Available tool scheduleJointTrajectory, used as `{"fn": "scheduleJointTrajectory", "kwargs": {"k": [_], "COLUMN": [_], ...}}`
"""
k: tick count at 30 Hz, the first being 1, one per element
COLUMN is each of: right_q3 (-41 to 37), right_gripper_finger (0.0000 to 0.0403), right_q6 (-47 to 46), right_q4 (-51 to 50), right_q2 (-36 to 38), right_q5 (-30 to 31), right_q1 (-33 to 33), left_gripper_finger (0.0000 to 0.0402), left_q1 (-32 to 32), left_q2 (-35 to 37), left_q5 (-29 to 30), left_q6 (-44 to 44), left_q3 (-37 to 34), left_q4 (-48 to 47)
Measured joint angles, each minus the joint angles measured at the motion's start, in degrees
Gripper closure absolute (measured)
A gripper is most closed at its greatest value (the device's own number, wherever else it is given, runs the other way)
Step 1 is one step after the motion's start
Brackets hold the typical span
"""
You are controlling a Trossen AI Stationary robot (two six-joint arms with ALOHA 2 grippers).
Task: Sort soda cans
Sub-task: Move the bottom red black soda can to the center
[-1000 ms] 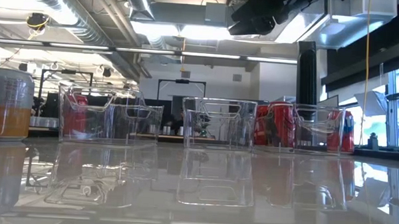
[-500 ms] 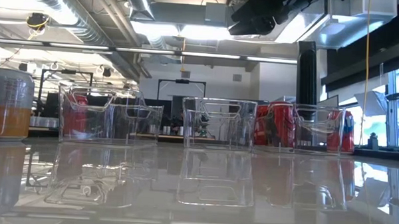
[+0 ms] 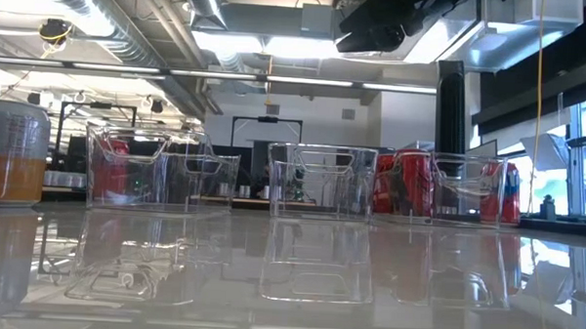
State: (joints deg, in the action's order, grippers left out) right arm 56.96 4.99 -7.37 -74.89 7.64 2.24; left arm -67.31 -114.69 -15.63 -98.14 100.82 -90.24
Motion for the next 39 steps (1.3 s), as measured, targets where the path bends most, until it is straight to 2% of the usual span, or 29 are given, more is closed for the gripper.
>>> {"fn": "scheduleJointTrajectory", "kwargs": {"k": [7, 18, 23, 30, 39], "right_q3": [-0.01, -0.01, -0.01, -0.01, -0.01], "right_gripper_finger": [0.0066, 0.0066, 0.0066, 0.0066, 0.0066], "right_q6": [-0.04, 0.00, 0.02, -0.02, -0.15], "right_q4": [0.00, -0.16, -0.29, -1.54, -3.56], "right_q2": [0.00, 0.00, 0.00, 0.13, 0.60], "right_q5": [0.15, 0.45, 2.54, 2.73, 2.75], "right_q1": [0.00, 0.00, 0.00, 0.00, 0.00], "left_gripper_finger": [0.0084, 0.0084, 0.0084, 0.0084, 0.0084], "left_q1": [1.43, 3.69, 6.75, 12.29, 24.89], "left_q2": [2.02, 10.57, 14.65, 17.97, 18.30], "left_q5": [0.10, 0.44, 4.04, 14.38, 31.21], "left_q6": [-1.04, -6.84, -6.37, 0.11, 19.60], "left_q3": [1.74, 1.81, 1.83, 1.83, 1.83], "left_q4": [0.33, 0.27, 0.77, 0.81, 0.94]}}
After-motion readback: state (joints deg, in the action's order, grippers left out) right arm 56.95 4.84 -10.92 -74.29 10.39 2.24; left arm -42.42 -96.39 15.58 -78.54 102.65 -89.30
